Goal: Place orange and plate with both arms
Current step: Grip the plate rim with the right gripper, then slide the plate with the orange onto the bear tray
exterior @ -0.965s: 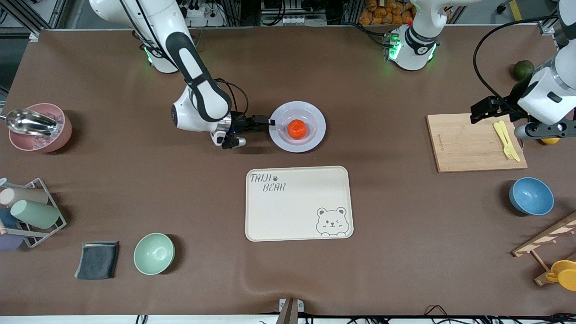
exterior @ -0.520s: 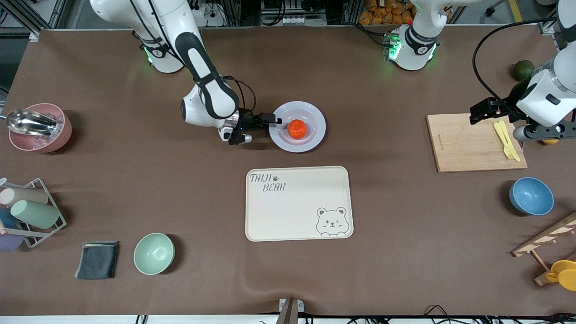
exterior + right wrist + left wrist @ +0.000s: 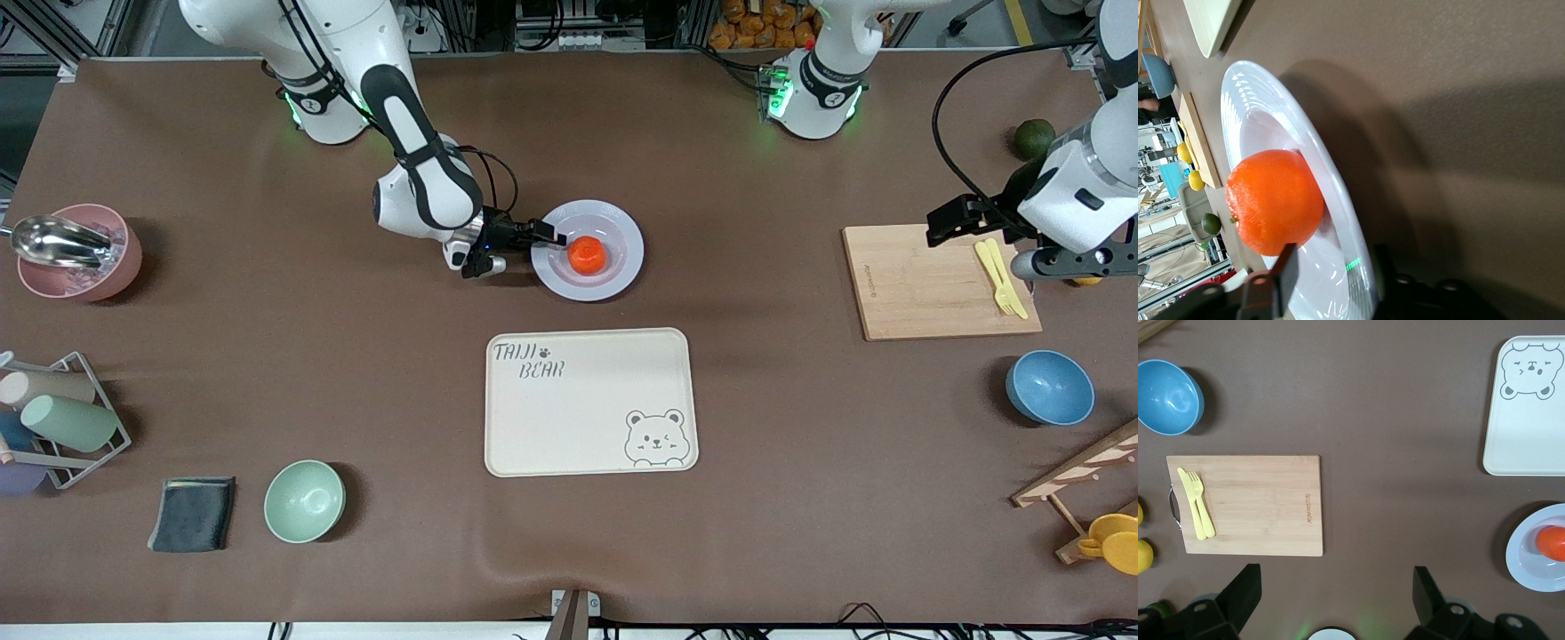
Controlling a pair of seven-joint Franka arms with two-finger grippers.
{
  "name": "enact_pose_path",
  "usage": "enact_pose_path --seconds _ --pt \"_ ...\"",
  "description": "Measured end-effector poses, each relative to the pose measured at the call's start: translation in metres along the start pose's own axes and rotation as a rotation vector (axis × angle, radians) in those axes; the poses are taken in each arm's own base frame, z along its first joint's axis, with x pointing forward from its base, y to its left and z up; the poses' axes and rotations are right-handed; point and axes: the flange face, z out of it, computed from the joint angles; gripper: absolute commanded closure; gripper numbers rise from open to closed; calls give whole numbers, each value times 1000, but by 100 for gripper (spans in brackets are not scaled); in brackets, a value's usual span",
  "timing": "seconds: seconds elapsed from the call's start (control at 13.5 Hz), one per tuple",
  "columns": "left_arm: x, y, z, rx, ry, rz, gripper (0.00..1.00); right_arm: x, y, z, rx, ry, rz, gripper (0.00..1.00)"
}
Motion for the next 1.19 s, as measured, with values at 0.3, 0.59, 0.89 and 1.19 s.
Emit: enact_pose_path --seconds 0.3,0.59,0.89,1.19 --pt "0 0 2 0 -3 0 0 4 -7 2 13 4 -13 100" --pt "1 0 2 0 -1 0 0 14 -26 3 47 24 -26 100" --pt "1 0 2 0 0 0 0 42 -68 -3 125 76 -2 100" --pt "1 0 2 0 1 1 0 89 -103 -27 185 168 41 100"
